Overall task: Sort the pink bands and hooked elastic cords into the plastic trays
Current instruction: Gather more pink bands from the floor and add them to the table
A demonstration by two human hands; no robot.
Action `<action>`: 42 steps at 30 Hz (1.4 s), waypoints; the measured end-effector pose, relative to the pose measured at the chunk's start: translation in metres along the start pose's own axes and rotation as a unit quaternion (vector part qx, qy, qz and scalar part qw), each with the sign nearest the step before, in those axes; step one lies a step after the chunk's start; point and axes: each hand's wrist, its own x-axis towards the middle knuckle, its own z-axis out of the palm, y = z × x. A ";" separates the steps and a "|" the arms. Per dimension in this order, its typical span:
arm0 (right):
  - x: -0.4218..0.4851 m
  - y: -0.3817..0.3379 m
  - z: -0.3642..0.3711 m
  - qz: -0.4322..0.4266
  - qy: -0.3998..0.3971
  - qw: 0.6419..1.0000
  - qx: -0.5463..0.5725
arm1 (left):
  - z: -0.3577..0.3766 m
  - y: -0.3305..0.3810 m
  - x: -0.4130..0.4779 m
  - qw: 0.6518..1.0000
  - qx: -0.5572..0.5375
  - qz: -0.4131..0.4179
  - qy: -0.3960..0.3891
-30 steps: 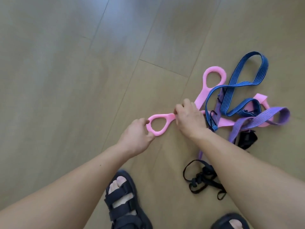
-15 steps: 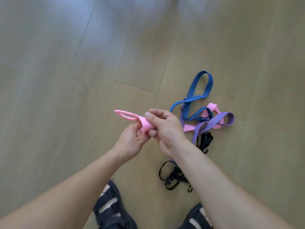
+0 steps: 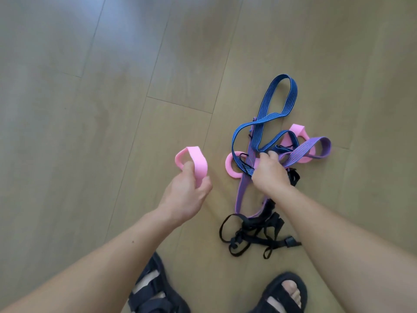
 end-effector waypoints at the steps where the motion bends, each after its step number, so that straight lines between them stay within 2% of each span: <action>1: 0.003 0.006 0.005 -0.001 -0.008 0.999 -0.047 | 0.003 -0.001 0.003 1.000 0.006 0.002 0.007; 4: 0.004 0.018 0.014 -0.015 0.023 0.986 -0.167 | 0.008 -0.001 0.007 0.999 0.039 0.033 0.010; 6: 0.002 0.022 0.013 -0.019 0.034 0.981 -0.191 | 0.008 0.003 0.005 0.995 0.073 0.070 0.022; 8: -0.002 0.023 0.003 -0.007 0.018 0.991 -0.131 | 0.003 0.011 0.001 0.992 0.088 0.084 0.032; 10: -0.015 0.018 -0.018 0.007 0.025 1.000 0.002 | -0.007 0.022 -0.004 0.994 0.071 0.082 0.025; 13: -0.050 0.005 -0.063 0.017 0.041 0.983 0.178 | -0.026 0.048 -0.019 0.996 0.034 0.076 0.021; 15: -0.080 -0.002 -0.097 0.033 0.058 0.968 0.240 | -0.042 0.073 -0.033 0.994 0.055 0.089 0.038; 18: -0.131 -0.012 -0.156 0.021 0.109 0.968 0.224 | -0.072 0.121 -0.061 0.986 0.068 0.130 0.076; 21: -0.181 -0.021 -0.213 -0.012 0.158 0.936 0.314 | -0.109 0.175 -0.097 0.981 0.049 0.170 0.083; 22: -0.198 -0.024 -0.234 -0.020 0.157 0.926 0.344 | -0.121 0.195 -0.114 0.979 0.036 0.188 0.076; 24: -0.230 -0.030 -0.271 -0.046 0.094 0.925 0.366 | -0.143 0.231 -0.146 0.975 -0.006 0.216 0.046; 27: -0.284 -0.032 -0.330 -0.079 0.041 0.912 0.401 | -0.167 0.276 -0.192 0.978 -0.061 0.201 0.012; 29: -0.321 -0.030 -0.369 -0.097 0.045 0.886 0.451 | -0.182 0.305 -0.225 0.978 -0.084 0.192 0.015; 32: -0.372 -0.025 -0.420 -0.117 0.084 0.873 0.466 | -0.206 0.351 -0.276 0.973 -0.113 0.202 0.027; 36: -0.437 -0.017 -0.481 -0.110 0.139 0.817 0.549 | -0.233 0.404 -0.345 0.965 -0.104 0.237 0.041; 38: -0.471 -0.012 -0.509 -0.108 0.143 0.814 0.553 | -0.243 0.427 -0.379 0.962 -0.112 0.249 0.030; 42: -0.530 0.005 -0.559 -0.121 0.097 0.838 0.524 | -0.260 0.470 -0.442 0.951 -0.117 0.287 0.001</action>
